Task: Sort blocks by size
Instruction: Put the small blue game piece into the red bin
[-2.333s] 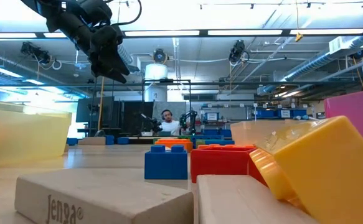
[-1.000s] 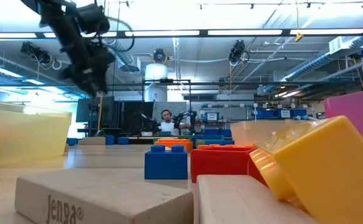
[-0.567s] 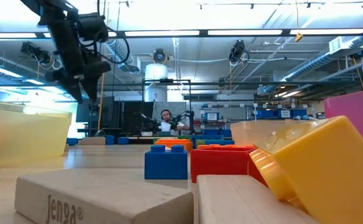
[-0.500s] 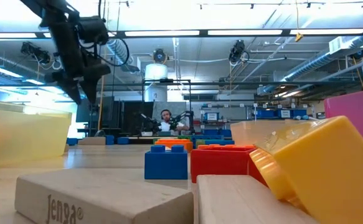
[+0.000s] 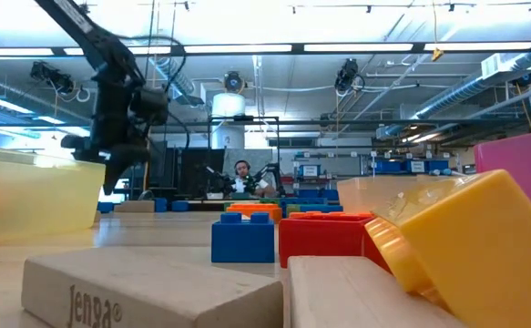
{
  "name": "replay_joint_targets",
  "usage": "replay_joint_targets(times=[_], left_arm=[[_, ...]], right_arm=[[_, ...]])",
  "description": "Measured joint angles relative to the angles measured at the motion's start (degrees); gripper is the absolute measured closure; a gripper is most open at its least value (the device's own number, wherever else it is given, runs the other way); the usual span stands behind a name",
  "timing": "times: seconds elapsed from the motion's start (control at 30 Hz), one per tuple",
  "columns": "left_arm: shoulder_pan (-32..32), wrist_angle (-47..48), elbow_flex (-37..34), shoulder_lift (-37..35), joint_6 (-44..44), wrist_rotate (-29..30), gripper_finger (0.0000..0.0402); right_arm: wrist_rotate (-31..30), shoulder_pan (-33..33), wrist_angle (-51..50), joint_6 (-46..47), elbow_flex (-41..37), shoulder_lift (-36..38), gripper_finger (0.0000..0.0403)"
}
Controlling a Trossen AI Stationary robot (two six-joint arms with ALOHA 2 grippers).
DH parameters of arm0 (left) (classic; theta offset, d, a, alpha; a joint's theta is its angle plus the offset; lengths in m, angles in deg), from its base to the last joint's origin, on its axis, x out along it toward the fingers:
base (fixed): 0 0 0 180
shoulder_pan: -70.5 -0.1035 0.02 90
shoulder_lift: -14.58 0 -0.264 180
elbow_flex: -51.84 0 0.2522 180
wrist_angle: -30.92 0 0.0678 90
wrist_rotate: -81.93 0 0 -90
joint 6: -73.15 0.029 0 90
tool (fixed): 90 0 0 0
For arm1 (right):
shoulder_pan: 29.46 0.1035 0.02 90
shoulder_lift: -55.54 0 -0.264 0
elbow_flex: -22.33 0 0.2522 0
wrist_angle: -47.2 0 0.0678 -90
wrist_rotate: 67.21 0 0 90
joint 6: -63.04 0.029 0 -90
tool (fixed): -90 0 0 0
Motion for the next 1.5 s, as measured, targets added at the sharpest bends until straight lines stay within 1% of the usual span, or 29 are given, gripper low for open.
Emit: replay_joint_targets(times=[0.23,0.53,0.63,0.77,0.83,1.0,1.13,1.27,1.4,1.5], left_arm=[[-4.47,0.12,0.67,6.88,1.6,1.55,0.0149],[-4.46,0.21,2.64,10.72,-1.01,2.54,0.0149],[-4.41,2.14,4.18,12.97,-2.73,2.64,0.0149],[-4.44,7.34,6.65,16.41,-3.26,2.42,0.0149],[-4.44,9.4,7.63,17.21,-3.86,1.03,0.0149],[-4.33,9.32,7.8,17.53,-4.44,-1.89,0.0149],[-4.02,9.83,7.8,17.53,-4.6,-3.61,0.0149],[-3.2,9.53,7.79,17.53,-4.91,-8.68,0.0149],[-2.4,7.79,7.78,17.53,-5.09,-15.58,0.0149],[-1.51,5.66,7.78,17.53,-5.88,-16.2,0.0149]], right_arm=[[-0.01,-1.39,0.39,0.13,0.0,0.0,0.0236],[-0.04,-2.04,1.16,0.13,0.02,0.0,0.0236],[-0.04,-2.04,1.86,0.13,0.02,-0.02,0.0238],[-0.04,-2.04,2.6,0.13,0.02,-0.02,0.0241],[-0.04,-2.04,2.77,0.13,0.04,-0.02,0.0242],[-0.11,-2.04,2.77,-0.29,0.02,-0.02,0.0242],[-1.41,-2.04,2.76,-1.08,0.02,-0.02,0.0243],[-2.56,-2.04,2.68,-1.34,0.02,-0.02,0.0245],[-3.06,-2.04,2.58,-2.4,0.04,-0.02,0.0245],[-3.06,-2.04,2.58,-2.74,0.03,-0.02,0.0245]])
